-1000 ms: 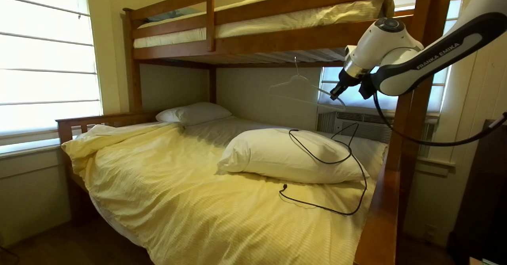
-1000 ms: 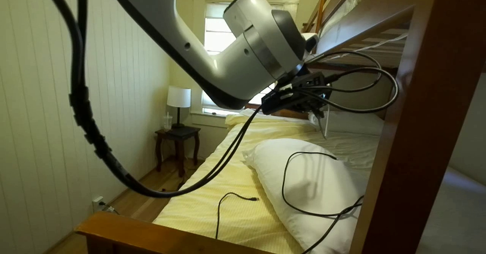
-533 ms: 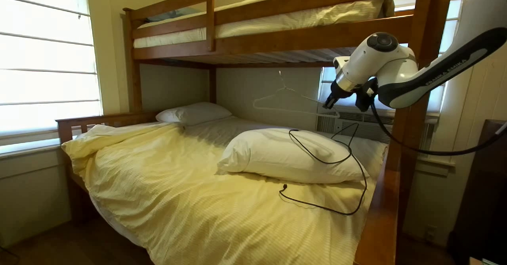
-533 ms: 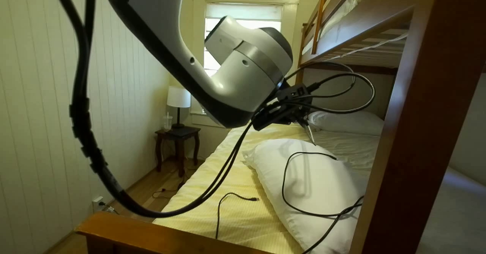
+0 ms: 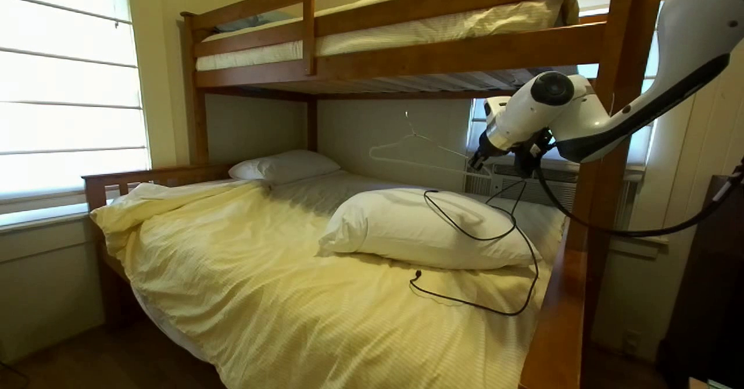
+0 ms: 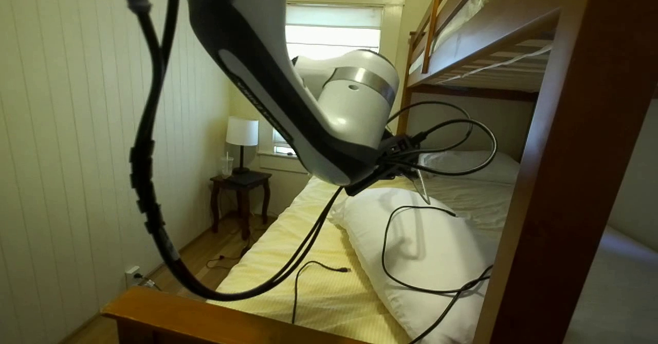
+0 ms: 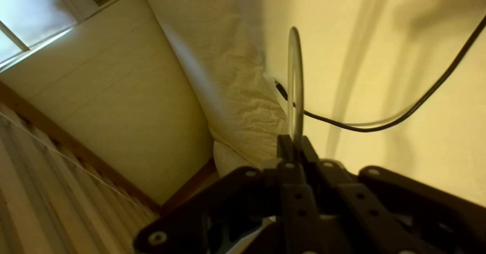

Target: Put the hanger on the pillow

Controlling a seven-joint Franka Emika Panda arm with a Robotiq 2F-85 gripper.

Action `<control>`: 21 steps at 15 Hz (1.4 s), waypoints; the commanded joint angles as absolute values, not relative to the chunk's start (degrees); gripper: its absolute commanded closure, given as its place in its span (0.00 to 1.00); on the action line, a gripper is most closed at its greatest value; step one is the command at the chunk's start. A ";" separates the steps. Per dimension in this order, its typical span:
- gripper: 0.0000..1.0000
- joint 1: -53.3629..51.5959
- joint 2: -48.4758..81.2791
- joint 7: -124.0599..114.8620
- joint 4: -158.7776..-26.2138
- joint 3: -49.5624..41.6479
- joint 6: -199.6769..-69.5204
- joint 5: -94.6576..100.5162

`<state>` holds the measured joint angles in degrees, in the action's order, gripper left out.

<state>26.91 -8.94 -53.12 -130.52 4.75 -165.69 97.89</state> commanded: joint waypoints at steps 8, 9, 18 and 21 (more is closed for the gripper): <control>0.99 26.82 2.38 -66.54 -123.68 4.73 -162.52 114.94; 0.99 26.99 3.02 -64.83 -123.89 4.56 -162.07 113.96; 0.99 26.53 5.75 -65.55 -122.88 4.66 -152.92 113.68; 0.99 26.42 6.22 -65.04 -123.09 4.80 -152.08 113.18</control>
